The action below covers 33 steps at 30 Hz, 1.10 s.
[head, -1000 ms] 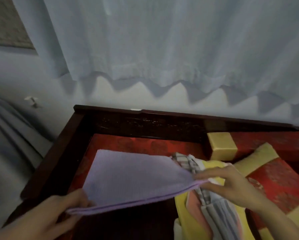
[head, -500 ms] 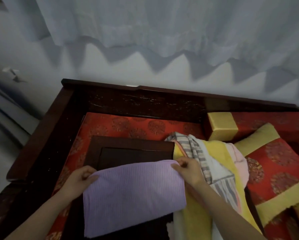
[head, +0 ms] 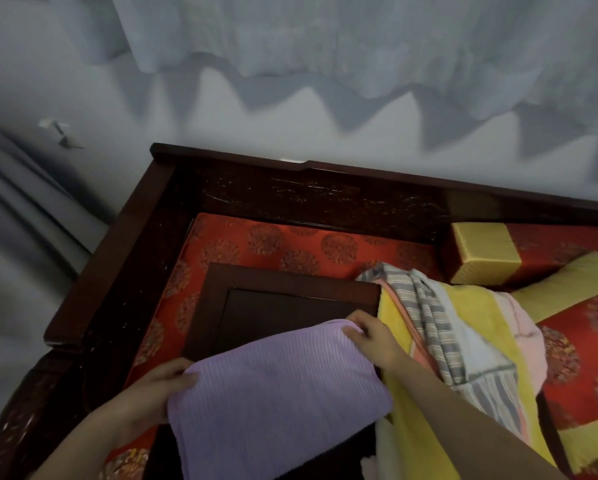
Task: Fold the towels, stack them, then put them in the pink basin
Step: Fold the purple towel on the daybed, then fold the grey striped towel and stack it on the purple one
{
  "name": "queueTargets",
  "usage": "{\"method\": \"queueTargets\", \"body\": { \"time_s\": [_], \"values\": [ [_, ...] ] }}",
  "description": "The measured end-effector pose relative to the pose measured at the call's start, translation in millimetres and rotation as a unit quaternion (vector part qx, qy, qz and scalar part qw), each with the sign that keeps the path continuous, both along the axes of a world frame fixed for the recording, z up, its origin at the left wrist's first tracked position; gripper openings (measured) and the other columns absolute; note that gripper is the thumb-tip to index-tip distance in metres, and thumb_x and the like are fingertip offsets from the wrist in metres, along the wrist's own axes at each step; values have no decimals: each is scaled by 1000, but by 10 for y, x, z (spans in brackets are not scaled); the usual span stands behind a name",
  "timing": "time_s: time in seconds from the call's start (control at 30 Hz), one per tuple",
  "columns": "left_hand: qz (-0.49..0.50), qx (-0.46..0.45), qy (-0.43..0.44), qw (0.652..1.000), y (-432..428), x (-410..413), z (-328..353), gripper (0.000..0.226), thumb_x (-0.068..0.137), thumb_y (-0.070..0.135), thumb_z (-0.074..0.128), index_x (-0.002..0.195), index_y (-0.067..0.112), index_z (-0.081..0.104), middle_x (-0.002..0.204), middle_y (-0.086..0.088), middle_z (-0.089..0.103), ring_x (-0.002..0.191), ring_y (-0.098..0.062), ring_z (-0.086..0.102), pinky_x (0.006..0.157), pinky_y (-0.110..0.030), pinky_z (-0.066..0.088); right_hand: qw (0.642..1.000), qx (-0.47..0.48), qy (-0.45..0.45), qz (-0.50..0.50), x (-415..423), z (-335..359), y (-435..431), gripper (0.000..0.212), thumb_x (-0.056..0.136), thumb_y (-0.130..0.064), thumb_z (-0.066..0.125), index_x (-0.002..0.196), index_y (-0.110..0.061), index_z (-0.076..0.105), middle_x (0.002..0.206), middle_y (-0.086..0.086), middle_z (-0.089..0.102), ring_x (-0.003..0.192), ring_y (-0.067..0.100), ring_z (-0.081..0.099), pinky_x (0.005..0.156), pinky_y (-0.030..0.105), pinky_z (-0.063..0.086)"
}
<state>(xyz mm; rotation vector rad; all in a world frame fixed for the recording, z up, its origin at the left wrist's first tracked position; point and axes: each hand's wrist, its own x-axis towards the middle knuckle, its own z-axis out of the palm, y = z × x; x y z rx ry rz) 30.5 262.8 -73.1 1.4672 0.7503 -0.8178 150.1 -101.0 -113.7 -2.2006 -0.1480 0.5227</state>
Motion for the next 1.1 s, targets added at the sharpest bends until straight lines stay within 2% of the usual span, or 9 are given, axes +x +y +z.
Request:
{"method": "queueTargets", "body": {
  "time_s": [0.17, 0.3, 0.43, 0.5, 0.57, 0.67, 0.93, 1.0, 1.1],
  "values": [
    [-9, 56, 35, 998, -24, -105, -114, 20, 91, 16, 58, 103, 1, 58, 108, -18, 61, 99, -32, 62, 68, -43, 57, 990, -122, 12, 64, 99, -36, 108, 14, 96, -33, 49, 85, -24, 51, 67, -5, 53, 62, 13, 51, 60, 32, 37],
    [-40, 233, -110, 965, -108, 77, -213, 8, 89, 14, 60, 94, 9, 59, 93, -12, 63, 87, -28, 62, 70, -38, 52, 976, -215, -27, 19, 137, -36, 227, 12, 94, -30, 50, 91, -19, 49, 70, -1, 51, 79, 28, 61, 60, 30, 34],
    [-62, 334, -278, 898, -99, 274, -240, 60, 82, 38, 67, 131, 10, 46, 122, -5, 54, 113, -24, 52, 92, -38, 44, 980, -152, -126, -32, 17, 41, 303, 58, 87, -49, 59, 133, -16, 44, 125, 3, 50, 116, 21, 49, 89, 31, 44],
    [-166, 372, -314, 857, -146, 211, -319, 86, 74, 59, 59, 144, 19, 30, 146, -3, 36, 132, -22, 36, 107, -41, 32, 971, -147, -181, 56, -140, 78, 268, 75, 84, -62, 54, 145, -26, 31, 146, -3, 36, 135, 15, 31, 107, 31, 33],
    [-297, 399, -298, 815, -242, 31, -458, 106, 70, 77, 45, 150, 26, -1, 160, 2, -6, 146, -16, 3, 116, -47, 14, 954, -178, -167, 175, -296, 74, 224, 83, 81, -74, 43, 149, -39, 10, 159, -7, 12, 146, 12, 8, 117, 35, 18],
    [-372, 409, -266, 790, -306, -154, -642, 110, 62, 93, 15, 142, 30, -28, 147, 12, -40, 136, -6, -37, 115, -44, -8, 929, -253, -107, 248, -419, -85, 152, 88, 78, -83, 31, 146, -45, -9, 159, -10, -15, 145, 10, -18, 121, 42, 2],
    [-397, 445, -313, 739, -190, 398, -667, 106, 70, 88, 24, 147, 27, -19, 154, 6, -28, 140, -7, -31, 112, -46, -20, 945, -259, -99, 172, -238, -180, 195, 87, 77, -80, 25, 148, -40, -3, 154, -10, -20, 145, 13, -17, 120, 45, 1],
    [-402, 472, -339, 708, -257, 485, -602, 103, 73, 85, 22, 151, 21, 2, 160, -5, -5, 143, -7, -23, 113, -43, -17, 952, -243, -127, 138, -251, -52, 119, 80, 83, -75, 31, 149, -38, 5, 159, -9, -9, 147, 13, -9, 120, 42, 7],
    [-364, 437, -385, 727, -749, 561, -372, 95, 76, 80, 24, 147, 17, 24, 154, -3, 24, 143, -8, 5, 115, -34, -6, 953, -230, -194, 31, -307, 194, -308, 65, 88, -60, 43, 145, -32, 30, 156, -3, 23, 144, 17, 19, 116, 36, 21]
  ]
}}
